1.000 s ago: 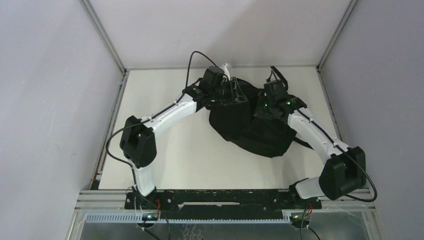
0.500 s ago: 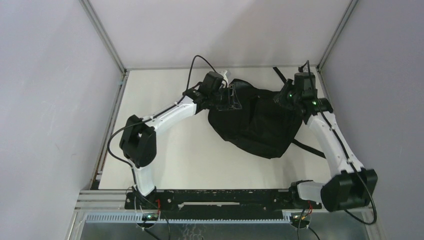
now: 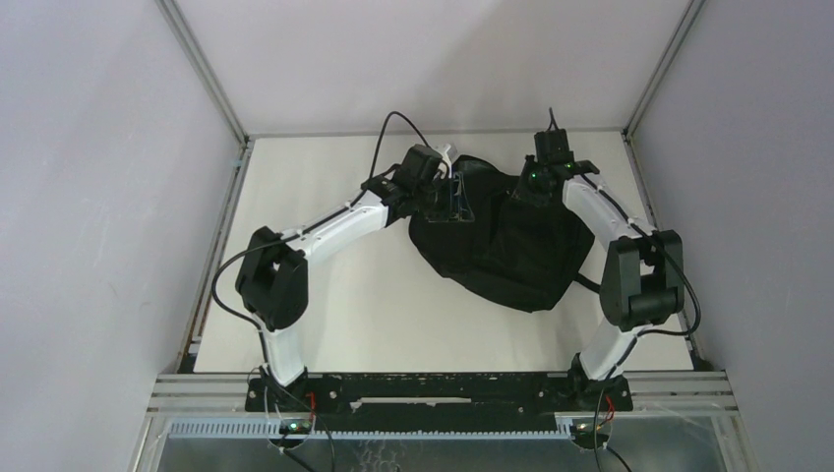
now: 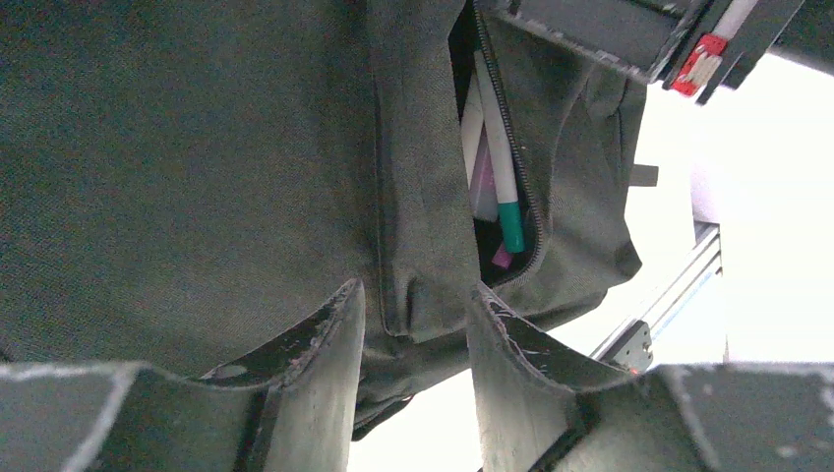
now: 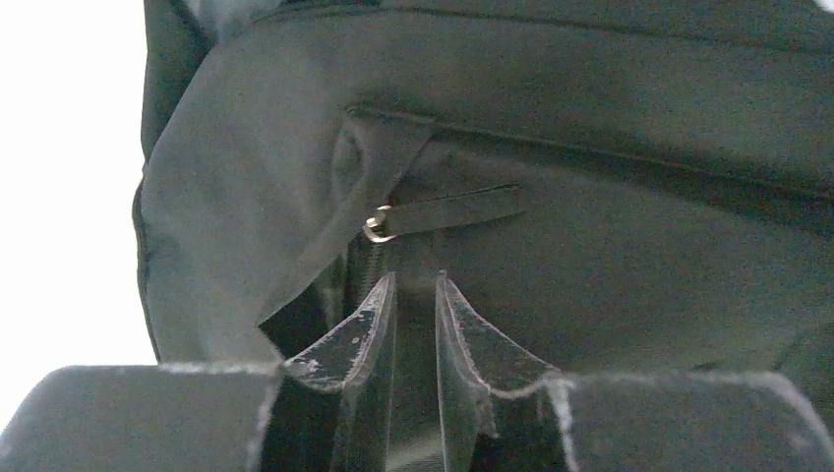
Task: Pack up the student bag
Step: Place the stationery in the student bag, then move the student bag to the center of the board.
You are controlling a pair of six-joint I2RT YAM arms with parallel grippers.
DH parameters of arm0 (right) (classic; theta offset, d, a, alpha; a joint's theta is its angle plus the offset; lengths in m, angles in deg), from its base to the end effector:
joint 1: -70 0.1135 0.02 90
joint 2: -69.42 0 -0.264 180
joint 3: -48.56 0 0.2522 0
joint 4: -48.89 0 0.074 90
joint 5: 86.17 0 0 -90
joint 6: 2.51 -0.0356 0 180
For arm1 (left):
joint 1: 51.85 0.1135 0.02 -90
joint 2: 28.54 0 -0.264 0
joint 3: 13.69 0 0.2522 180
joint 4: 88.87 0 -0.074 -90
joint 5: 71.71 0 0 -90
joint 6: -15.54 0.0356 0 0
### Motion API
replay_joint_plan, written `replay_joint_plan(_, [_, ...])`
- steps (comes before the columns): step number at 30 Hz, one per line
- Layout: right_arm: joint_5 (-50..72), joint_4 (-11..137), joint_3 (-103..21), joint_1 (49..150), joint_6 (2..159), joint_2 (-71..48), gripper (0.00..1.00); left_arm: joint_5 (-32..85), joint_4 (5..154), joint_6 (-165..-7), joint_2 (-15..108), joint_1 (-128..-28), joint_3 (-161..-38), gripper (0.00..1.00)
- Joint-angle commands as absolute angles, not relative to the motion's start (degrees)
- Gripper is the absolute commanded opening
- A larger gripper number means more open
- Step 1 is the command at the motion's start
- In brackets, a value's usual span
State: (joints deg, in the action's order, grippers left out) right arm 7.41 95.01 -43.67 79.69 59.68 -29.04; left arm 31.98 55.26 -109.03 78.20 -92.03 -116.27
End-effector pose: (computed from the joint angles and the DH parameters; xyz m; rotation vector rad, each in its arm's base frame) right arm 0.3707 0.0656 0.2605 0.3698 2.4892 0.3502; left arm 0.3236 -0.2843 0.2782 0.2545 2.4186 -0.9185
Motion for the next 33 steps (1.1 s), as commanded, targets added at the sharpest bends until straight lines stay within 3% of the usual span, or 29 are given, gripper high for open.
replay_joint_plan(1, [7.72, 93.63, -44.84, 81.76, 58.42, -28.97, 0.26, 32.77, 55.53, -107.11, 75.43, -92.28, -115.29, 0.47])
replay_joint_plan(8, [2.31, 96.81, -44.56, 82.09, 60.35, -14.65, 0.29, 33.85, 55.51, -106.16, 75.89, -92.19, -114.75, 0.47])
replay_joint_plan(13, [1.39, 96.76, -37.05, 81.81, 58.99, -8.80, 0.29, 33.61, 55.40, -105.60, 77.32, -92.28, -116.95, 0.47])
replay_joint_plan(16, [3.18, 94.40, -33.22, 82.82, 57.08, -9.21, 0.29, 32.74, 54.95, -105.15, 78.51, -92.24, -118.95, 0.49])
replay_joint_plan(20, [4.49, 90.28, -32.01, 84.23, 56.21, -15.47, 0.28, 30.20, 54.72, -102.88, 81.82, -92.21, -123.06, 0.60])
replay_joint_plan(26, [9.97, 87.58, -31.94, 81.78, 55.86, -24.81, 0.27, 33.29, 53.35, -103.62, 85.79, -92.19, -128.13, 0.60])
replay_joint_plan(33, [8.93, 89.98, -32.08, 81.32, 57.84, -18.49, 0.28, 35.24, 54.10, -104.48, 87.47, -92.21, -129.56, 0.59])
